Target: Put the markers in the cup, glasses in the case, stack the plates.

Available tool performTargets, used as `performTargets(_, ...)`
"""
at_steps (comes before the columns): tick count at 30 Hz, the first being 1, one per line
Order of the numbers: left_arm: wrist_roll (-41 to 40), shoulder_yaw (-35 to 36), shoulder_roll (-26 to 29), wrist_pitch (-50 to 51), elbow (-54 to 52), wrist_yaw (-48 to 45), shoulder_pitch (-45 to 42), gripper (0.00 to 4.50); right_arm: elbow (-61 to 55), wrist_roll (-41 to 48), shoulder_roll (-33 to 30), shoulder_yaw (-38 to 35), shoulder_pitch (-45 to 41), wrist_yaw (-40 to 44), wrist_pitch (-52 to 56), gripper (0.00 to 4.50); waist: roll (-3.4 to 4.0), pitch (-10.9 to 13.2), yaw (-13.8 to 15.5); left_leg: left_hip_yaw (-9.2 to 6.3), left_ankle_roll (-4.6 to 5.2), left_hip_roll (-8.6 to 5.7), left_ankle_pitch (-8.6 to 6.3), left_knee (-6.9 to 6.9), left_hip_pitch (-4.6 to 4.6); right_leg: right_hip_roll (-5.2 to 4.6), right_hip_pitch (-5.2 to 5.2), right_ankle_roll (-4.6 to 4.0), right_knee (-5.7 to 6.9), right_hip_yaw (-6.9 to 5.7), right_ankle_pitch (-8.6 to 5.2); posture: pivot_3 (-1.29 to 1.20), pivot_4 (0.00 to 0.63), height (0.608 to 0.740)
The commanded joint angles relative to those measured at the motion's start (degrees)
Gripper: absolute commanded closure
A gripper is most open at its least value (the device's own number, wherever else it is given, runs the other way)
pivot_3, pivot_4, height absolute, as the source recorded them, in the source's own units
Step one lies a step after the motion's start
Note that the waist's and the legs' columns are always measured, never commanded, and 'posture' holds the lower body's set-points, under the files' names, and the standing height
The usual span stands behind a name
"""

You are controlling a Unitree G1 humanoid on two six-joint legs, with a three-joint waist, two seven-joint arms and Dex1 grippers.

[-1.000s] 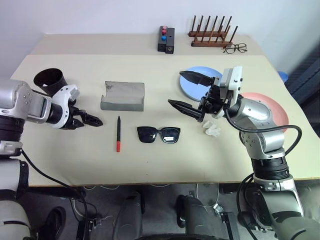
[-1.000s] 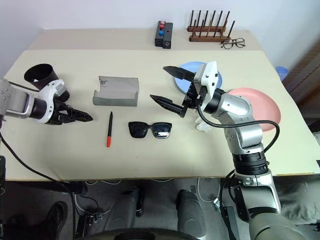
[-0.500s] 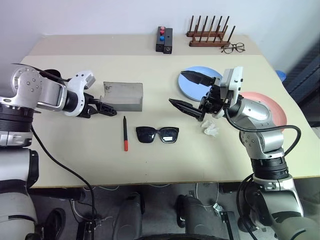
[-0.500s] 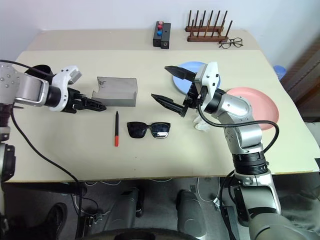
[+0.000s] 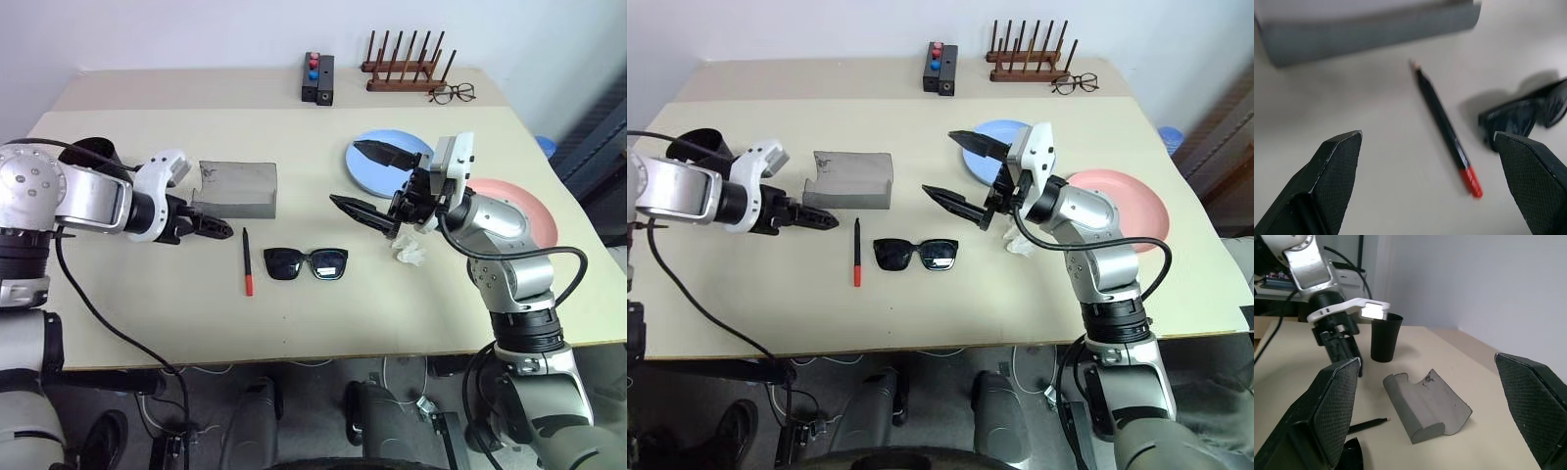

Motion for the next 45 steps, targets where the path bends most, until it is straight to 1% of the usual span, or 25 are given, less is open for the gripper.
performTargets(1,2.7,3.7,2.6,-1.9,-7.1,-5.6,3.1,0.01,-1.7,0.2,-0.2,-1.1,-0.2,-0.3,-0.9,0.0,0.0,0.0,0.0,0.0,0.0,0.0,0.0,0.0,0.0,0.0,0.0,-0.01,0.0,0.0,0.0,0.0,0.15,0.74)
performTargets(2,4.1,5.2,3.2,-4.6,-9.5,-7.8,5.3,0.01,-1.8,0.2,-0.2,-1.1,-0.1,-0.3,-0.9,0.0,0.0,0.0,0.0,0.0,0.0,0.0,0.0,-0.01,-0.01,0.0,0.0,-0.01,-0.02,0.0,-0.01,0.0,0.15,0.74)
performTargets(4,5.5,7.2,4.0,-5.9,-10.5,-10.4,7.2,0.01,-1.9,0.1,-0.3,-1.1,0.1,-0.4,-0.8,0.0,0.01,0.0,0.0,0.02,-0.01,0.0,-0.01,-0.04,0.0,-0.02,0.0,-0.19,-0.04,0.0,-0.1,0.0,0.15,0.74)
performTargets(6,8.2,7.3,5.4,-7.9,-12.2,-13.5,8.7,0.01,-1.9,-0.1,-0.4,-1.0,0.3,-0.5,-0.8,0.0,0.01,0.0,0.0,0.02,-0.01,0.0,-0.01,-0.03,0.0,-0.01,-0.01,-0.21,-0.05,-0.01,-0.11,0.0,0.15,0.74)
performTargets(9,8.1,13.8,1.0,-4.2,-10.0,-9.3,10.2,0.01,-2.2,0.0,-0.3,-1.2,0.4,-0.7,-0.8,0.0,0.01,0.0,0.1,0.03,-0.02,0.0,-0.01,-0.04,0.0,-0.01,0.0,-0.21,-0.09,0.0,-0.11,0.0,0.15,0.74)
performTargets(11,7.4,19.0,-4.9,-0.8,-10.5,-4.5,10.4,0.01,-2.1,-0.1,-0.3,-1.2,0.5,-0.7,-0.9,0.0,0.03,0.0,0.2,0.02,-0.01,0.0,-0.01,-0.02,0.0,-0.02,0.01,-0.21,-0.06,-0.01,-0.11,0.0,0.15,0.74)
performTargets(14,6.8,21.8,-9.7,0.5,-16.6,-0.9,13.4,0.01,-2.0,-0.2,-0.2,-1.1,0.5,-0.7,-1.0,0.0,-0.01,0.0,0.1,0.0,0.01,-0.01,-0.01,0.07,-0.03,-0.02,0.07,-0.06,-0.07,0.0,-0.04,0.0,0.15,0.74)
performTargets(16,4.3,24.8,-13.2,0.5,-18.6,2.5,16.6,0.01,-2.1,-0.1,-0.2,-1.0,0.3,-0.7,-0.9,0.0,-0.02,0.0,-0.1,0.01,0.01,-0.01,-0.01,0.07,-0.03,-0.02,0.07,0.02,-0.06,0.01,0.01,0.0,0.15,0.74)
performTargets(18,3.9,26.6,-15.9,0.5,-21.4,6.1,19.5,0.01,-1.9,-0.3,-0.3,-1.0,0.3,-0.7,-1.0,0.0,-0.02,0.0,-0.1,-0.01,0.01,0.0,-0.01,0.06,0.01,-0.01,0.06,0.01,0.02,0.0,0.01,0.0,0.15,0.74)
performTargets(21,0.9,28.0,-18.5,0.5,-23.3,11.2,21.7,0.01,-1.9,-0.4,-0.4,-1.0,0.4,-0.7,-1.0,0.0,-0.01,0.0,-0.1,-0.01,0.01,0.0,-0.01,0.06,0.05,-0.01,0.06,0.01,0.05,0.01,0.01,0.0,0.15,0.74)
performTargets(24,-1.6,28.8,-20.4,0.5,-24.0,15.4,21.8,0.01,-1.9,-0.5,-0.3,-1.0,0.5,-0.7,-1.0,0.0,-0.02,0.0,0.3,-0.02,0.01,-0.01,-0.01,0.15,0.03,-0.01,0.11,0.0,0.04,0.0,0.01,0.0,0.15,0.74)
performTargets(28,-3.7,27.7,-21.5,0.5,-23.6,20.4,22.0,0.01,-1.7,-0.8,0.1,-0.9,0.5,-1.1,-1.2,0.0,-0.02,0.0,0.4,-0.02,0.01,-0.02,-0.01,0.21,0.03,-0.02,0.15,-0.2,0.0,0.01,-0.1,0.0,0.15,0.74)
performTargets(30,-3.3,26.5,-21.8,0.5,-24.2,21.6,21.5,0.01,-1.8,-0.8,0.3,-0.9,0.6,-1.3,-1.4,0.0,-0.02,0.0,0.4,-0.03,0.01,-0.02,-0.01,0.2,0.03,-0.01,0.15,-0.2,0.01,0.0,-0.1,0.0,0.15,0.74)
performTargets(31,-4.8,27.2,-22.9,0.5,-23.0,23.7,21.3,0.01,-1.8,-0.9,0.4,-0.9,0.6,-1.4,-1.4,0.0,-0.02,0.0,0.3,-0.03,0.01,-0.02,-0.01,0.2,0.03,-0.01,0.15,-0.19,0.01,0.01,-0.1,0.0,0.15,0.74)
performTargets(33,-8.1,26.0,-23.3,0.5,-20.5,26.2,20.5,0.01,-2.3,-1.1,0.5,-1.0,1.1,-1.9,-1.6,0.0,-0.02,0.0,0.3,-0.03,0.01,-0.02,-0.01,0.21,0.03,-0.01,0.15,-0.18,0.02,0.01,-0.09,0.0,0.15,0.74)
performTargets(35,-11.4,24.1,-22.0,0.5,-18.4,27.4,19.9,0.01,-2.5,-1.2,0.4,-1.0,1.3,-2.2,-1.8,0.0,-0.03,0.0,0.4,-0.04,0.01,-0.02,-0.01,0.21,0.03,-0.01,0.15,-0.17,0.03,0.0,-0.08,0.0,0.15,0.74)
performTargets(36,-15.0,22.0,-19.5,0.5,-15.7,28.4,19.6,0.01,-2.5,-1.2,0.4,-1.0,1.4,-2.4,-1.8,0.0,-0.03,0.0,0.3,-0.04,0.01,-0.02,-0.01,0.22,0.03,-0.01,0.15,-0.16,0.03,0.0,-0.08,0.0,0.15,0.74)
performTargets(38,-18.1,20.5,-17.3,0.5,-13.1,29.9,18.8,0.01,-2.6,-1.2,0.3,-1.1,1.4,-2.6,-1.9,0.0,-0.02,0.0,0.1,-0.04,0.01,-0.02,-0.01,0.22,0.03,-0.01,0.15,-0.15,0.03,0.01,-0.07,0.0,0.15,0.74)
performTargets(41,-20.6,17.8,-14.2,0.4,-10.4,30.9,16.9,0.01,-2.7,-1.3,0.1,-1.2,1.7,-2.9,-2.1,0.0,-0.02,0.0,0.1,-0.04,0.01,-0.01,-0.01,0.19,0.04,-0.01,0.13,-0.17,0.04,0.0,-0.09,0.0,0.15,0.74)
performTargets(45,-26.2,11.8,-9.7,0.1,-7.3,30.6,15.2,0.01,-3.0,-1.2,0.2,-1.2,2.0,-3.4,-2.1,0.0,-0.02,0.0,0.1,-0.04,0.0,-0.02,-0.01,0.19,0.03,-0.01,0.13,-0.19,0.01,0.0,-0.09,0.0,0.15,0.74)
